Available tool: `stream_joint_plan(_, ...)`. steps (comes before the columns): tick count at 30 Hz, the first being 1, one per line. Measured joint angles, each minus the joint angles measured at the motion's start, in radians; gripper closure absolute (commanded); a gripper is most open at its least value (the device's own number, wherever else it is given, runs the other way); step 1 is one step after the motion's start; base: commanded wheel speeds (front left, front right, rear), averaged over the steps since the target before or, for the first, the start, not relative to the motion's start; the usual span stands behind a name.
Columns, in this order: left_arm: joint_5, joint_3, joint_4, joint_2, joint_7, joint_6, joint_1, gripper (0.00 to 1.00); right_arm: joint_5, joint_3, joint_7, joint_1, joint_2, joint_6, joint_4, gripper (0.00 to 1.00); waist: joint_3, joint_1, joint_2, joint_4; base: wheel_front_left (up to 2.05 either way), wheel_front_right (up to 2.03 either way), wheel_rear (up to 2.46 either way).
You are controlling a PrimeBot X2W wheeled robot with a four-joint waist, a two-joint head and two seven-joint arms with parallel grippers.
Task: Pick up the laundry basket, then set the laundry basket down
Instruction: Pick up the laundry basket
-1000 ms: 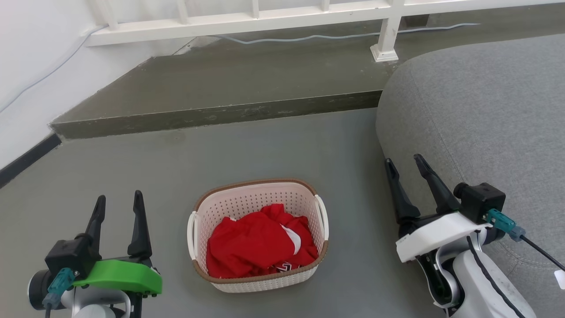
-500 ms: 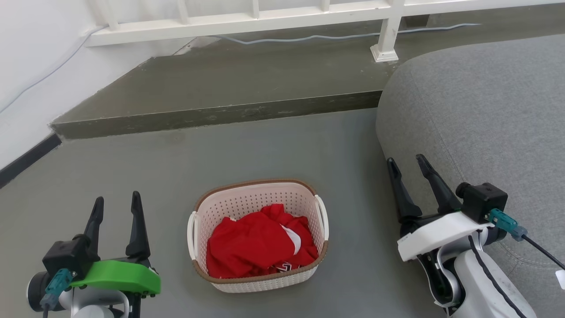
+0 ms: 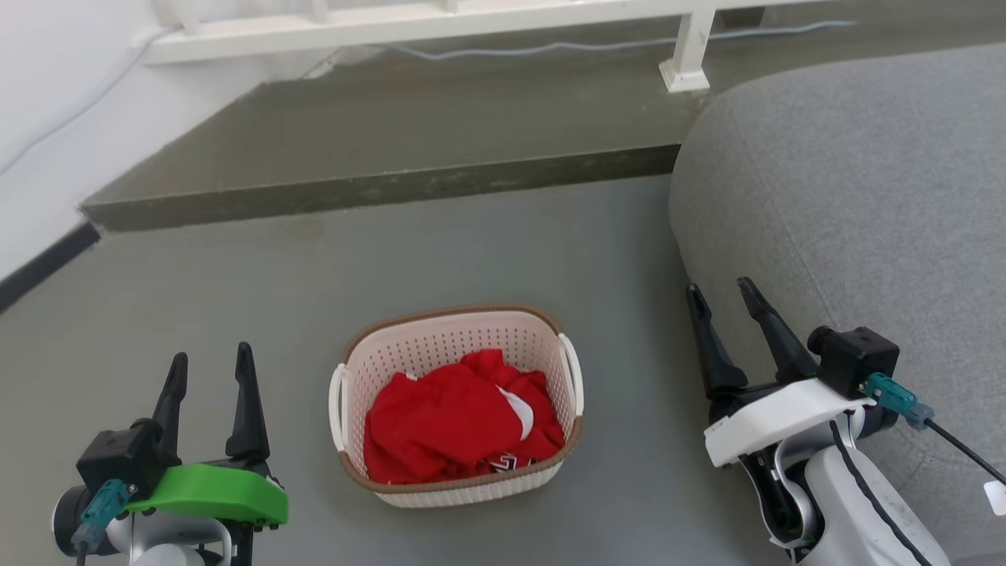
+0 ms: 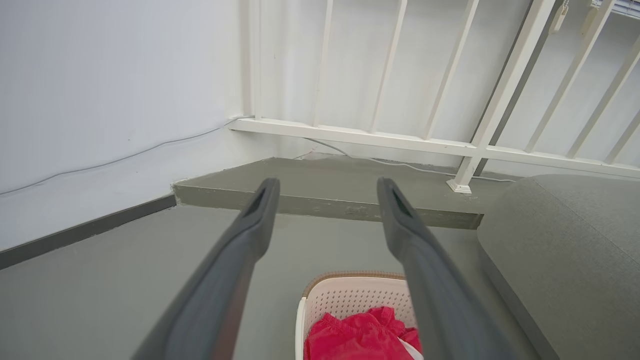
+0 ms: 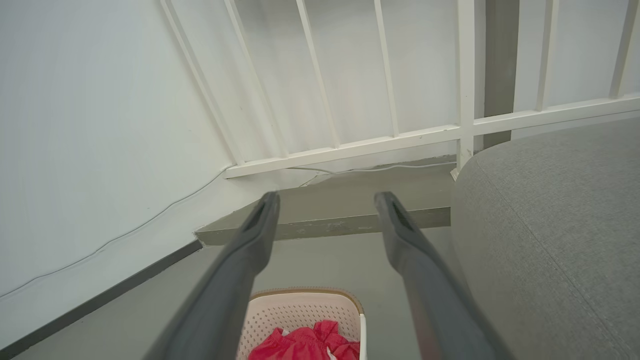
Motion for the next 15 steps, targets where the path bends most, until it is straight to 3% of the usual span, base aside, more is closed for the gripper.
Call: stream_joint_plan(15, -0.014, 0.021, -0.001, -0.002, 0.0, -0.029, -0.032, 0.0, -0.011, 0.004, 0.0, -0.043, 0.01, 0.001, 0.007, 0.0, 0.106, 0.0, 0.0, -0.018, 0.0, 0.0, 0.0)
